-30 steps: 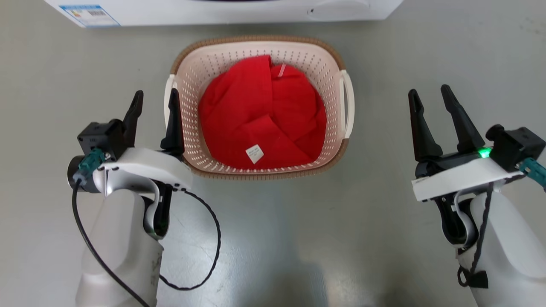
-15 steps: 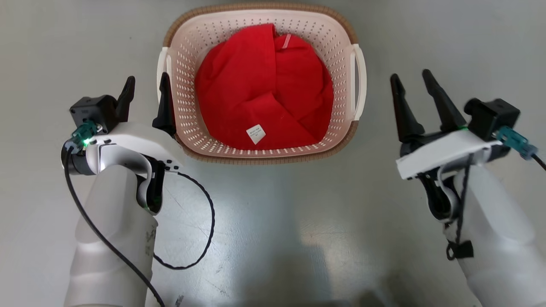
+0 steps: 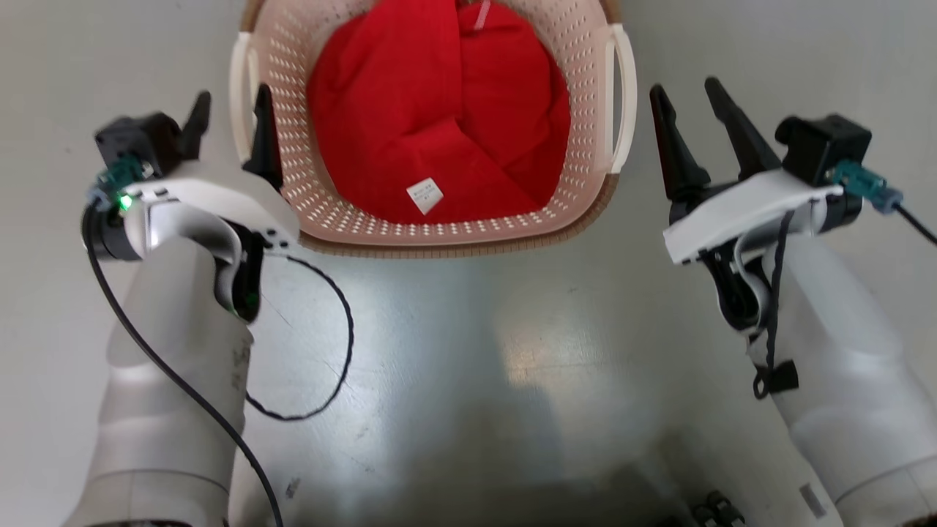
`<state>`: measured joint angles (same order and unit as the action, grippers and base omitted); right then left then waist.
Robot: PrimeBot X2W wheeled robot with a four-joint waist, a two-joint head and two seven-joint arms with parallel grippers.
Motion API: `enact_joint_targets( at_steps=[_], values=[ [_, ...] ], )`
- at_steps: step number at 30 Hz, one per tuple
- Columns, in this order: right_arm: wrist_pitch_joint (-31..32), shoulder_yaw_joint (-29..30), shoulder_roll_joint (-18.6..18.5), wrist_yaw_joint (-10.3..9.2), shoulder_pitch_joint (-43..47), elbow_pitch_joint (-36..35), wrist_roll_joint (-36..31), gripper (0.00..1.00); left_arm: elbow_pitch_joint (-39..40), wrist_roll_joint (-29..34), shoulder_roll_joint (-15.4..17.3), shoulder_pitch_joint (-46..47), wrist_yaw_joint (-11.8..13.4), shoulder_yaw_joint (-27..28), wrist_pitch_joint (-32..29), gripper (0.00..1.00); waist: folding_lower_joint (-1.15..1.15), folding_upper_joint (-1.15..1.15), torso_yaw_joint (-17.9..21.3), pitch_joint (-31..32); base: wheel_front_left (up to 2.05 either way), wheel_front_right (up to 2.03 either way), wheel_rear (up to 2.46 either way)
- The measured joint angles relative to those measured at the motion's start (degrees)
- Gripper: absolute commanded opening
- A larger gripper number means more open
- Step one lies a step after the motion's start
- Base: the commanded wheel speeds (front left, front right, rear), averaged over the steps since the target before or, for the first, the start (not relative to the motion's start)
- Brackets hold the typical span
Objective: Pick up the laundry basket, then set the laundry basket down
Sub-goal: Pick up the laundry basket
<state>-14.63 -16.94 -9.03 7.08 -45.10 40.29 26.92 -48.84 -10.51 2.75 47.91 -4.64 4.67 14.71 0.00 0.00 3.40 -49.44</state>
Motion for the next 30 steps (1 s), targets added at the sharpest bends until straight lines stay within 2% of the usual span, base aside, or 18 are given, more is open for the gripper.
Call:
enact_joint_targets(
  at_steps=[16,30],
  values=[
    [0.0,-8.5,0.7,0.00,-9.2,8.5,5.2,1.00,-7.6,0.7,1.4,8.3,0.0,0.6,0.0,1.00,0.00,0.00,0.4,-6.6,0.00,0.00,0.00],
    [0.0,-14.1,2.0,0.00,-13.8,16.2,11.5,1.00,-13.8,1.0,1.3,12.5,-0.4,-0.9,0.0,1.00,0.00,0.00,-0.4,-8.3,0.00,0.00,0.00]
  ],
)
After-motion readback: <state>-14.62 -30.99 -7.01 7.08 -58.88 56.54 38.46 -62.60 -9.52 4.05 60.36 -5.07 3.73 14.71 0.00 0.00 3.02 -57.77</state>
